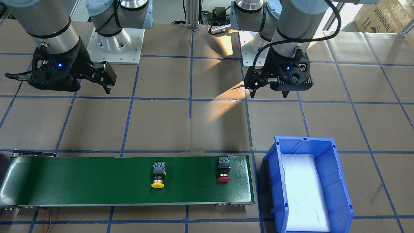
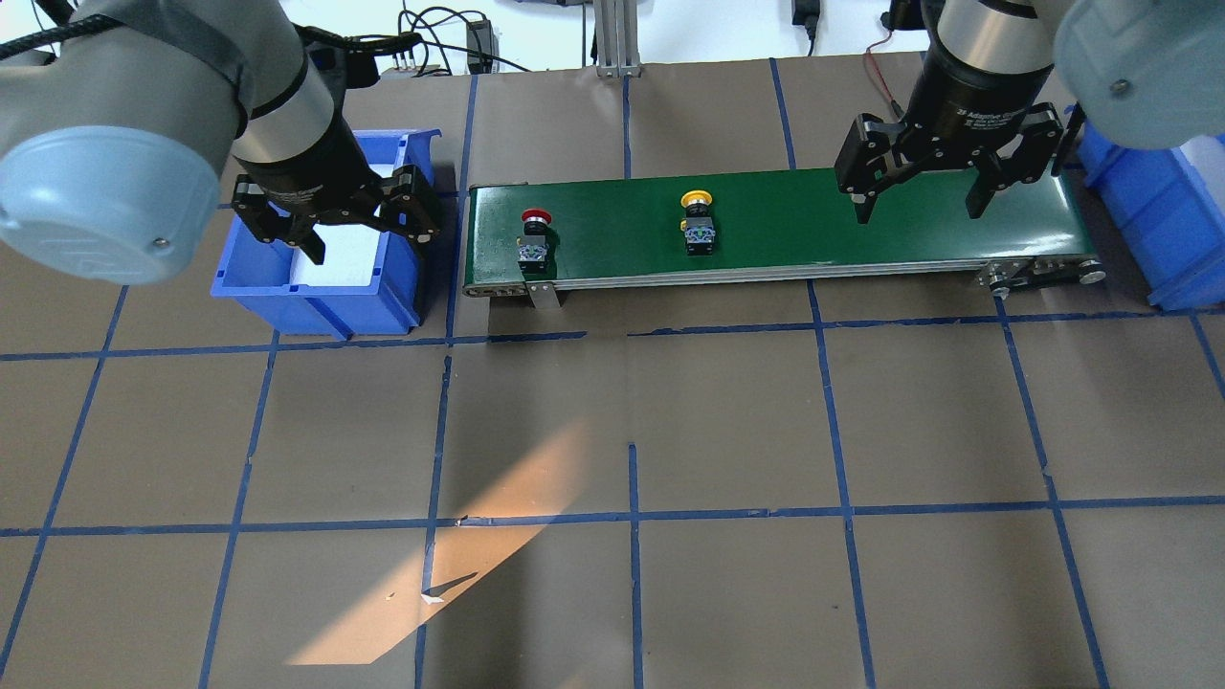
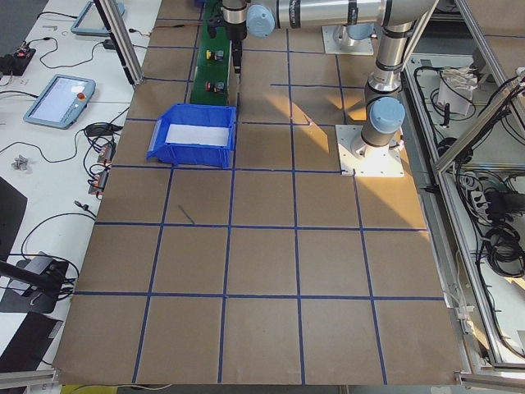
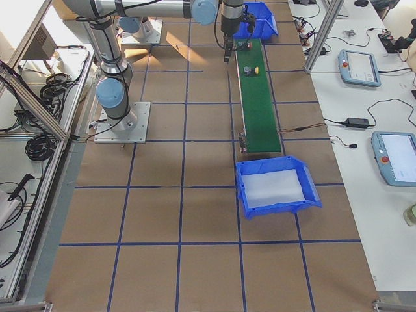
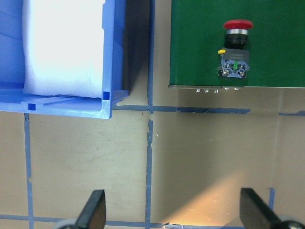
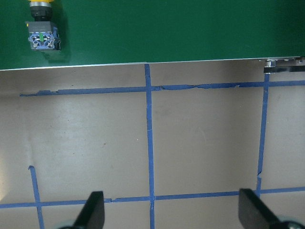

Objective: Transport two buttons from left to right

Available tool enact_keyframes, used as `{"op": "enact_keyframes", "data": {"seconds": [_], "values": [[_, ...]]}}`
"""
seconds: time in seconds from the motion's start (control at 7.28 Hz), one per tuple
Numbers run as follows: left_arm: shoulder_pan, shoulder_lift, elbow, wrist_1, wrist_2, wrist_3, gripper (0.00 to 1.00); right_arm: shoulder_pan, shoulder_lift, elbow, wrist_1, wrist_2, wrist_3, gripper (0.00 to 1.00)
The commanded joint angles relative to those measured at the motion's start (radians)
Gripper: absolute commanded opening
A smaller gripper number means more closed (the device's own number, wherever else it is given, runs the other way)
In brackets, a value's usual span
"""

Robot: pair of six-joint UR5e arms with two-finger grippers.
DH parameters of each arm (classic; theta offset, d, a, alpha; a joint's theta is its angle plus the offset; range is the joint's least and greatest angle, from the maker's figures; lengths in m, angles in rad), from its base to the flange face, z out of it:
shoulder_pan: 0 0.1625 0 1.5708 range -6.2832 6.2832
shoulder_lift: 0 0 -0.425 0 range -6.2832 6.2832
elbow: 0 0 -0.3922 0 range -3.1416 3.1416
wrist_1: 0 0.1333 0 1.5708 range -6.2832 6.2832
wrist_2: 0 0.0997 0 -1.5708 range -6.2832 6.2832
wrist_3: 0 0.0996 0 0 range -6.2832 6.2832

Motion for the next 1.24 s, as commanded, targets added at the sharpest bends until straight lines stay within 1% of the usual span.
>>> {"op": "enact_keyframes", "data": {"seconds": [0.0, 0.14, 0.27, 0.55, 1.1], "values": [[0.014, 0.058, -0.009, -0.058, -0.012, 0.049, 1.00, 0.000, 0.003, -0.001, -0.002, 0.002, 0.000, 1.00], [0.017, 0.065, -0.001, -0.135, -0.022, 0.040, 1.00, 0.000, 0.003, -0.001, -0.002, 0.000, 0.000, 1.00], [0.018, 0.066, -0.006, -0.155, -0.019, 0.043, 1.00, 0.000, 0.001, -0.001, -0.002, 0.000, 0.000, 1.00], [0.017, 0.083, -0.019, -0.155, -0.018, 0.042, 1.00, 0.000, 0.003, -0.001, -0.002, 0.000, 0.000, 1.00], [0.017, 0.083, -0.019, -0.155, -0.018, 0.040, 1.00, 0.000, 0.003, 0.000, -0.002, 0.000, 0.000, 1.00]]}}
